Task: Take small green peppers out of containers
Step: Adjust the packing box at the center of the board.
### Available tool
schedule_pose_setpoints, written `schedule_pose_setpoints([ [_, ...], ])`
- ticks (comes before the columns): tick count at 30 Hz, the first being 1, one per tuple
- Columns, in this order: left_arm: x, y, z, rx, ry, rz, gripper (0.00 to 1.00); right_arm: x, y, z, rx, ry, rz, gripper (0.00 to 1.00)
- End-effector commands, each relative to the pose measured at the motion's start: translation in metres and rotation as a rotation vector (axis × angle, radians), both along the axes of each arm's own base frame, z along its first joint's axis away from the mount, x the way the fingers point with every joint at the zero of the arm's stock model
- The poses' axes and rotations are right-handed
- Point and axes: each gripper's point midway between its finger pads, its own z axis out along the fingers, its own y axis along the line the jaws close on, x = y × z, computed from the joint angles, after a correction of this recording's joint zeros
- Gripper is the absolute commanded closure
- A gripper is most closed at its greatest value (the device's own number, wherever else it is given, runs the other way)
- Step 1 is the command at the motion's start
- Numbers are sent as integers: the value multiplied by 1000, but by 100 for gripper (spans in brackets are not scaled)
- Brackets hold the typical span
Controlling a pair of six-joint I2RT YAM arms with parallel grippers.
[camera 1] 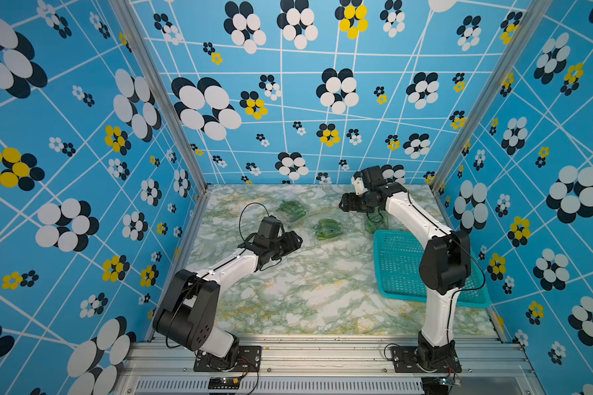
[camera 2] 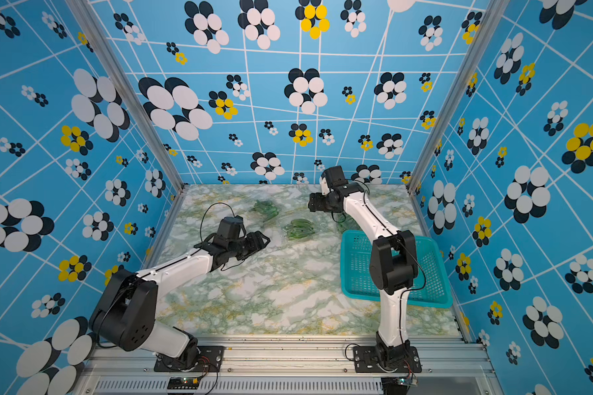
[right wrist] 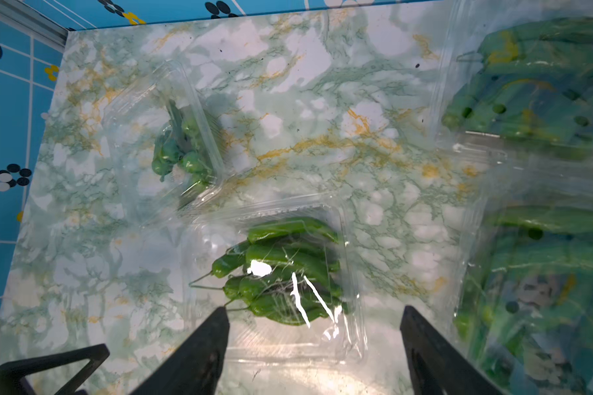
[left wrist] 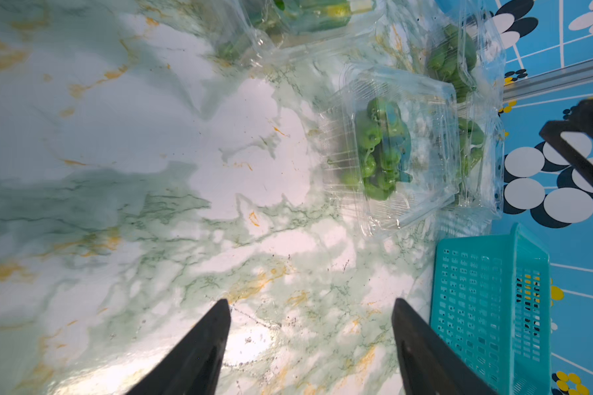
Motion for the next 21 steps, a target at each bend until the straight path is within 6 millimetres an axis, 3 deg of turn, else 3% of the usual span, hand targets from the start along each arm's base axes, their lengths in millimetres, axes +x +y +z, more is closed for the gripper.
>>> schedule_pose_setpoints([
  [1,7,-7,-14,-27,-15,-44,24,11,4,-15,-44,24,-7,19],
  [5,18,-7,-28,-11,-29,-53,25,20,13,-41,-36,48,-6,20],
  [11,22,-9,-37,-23,-31,-56,25,18,23,-62,-23,89,7,20],
  [21,24,-14,-45,-60,-40,-57,26,-9,36,-79,1,125,35,20],
])
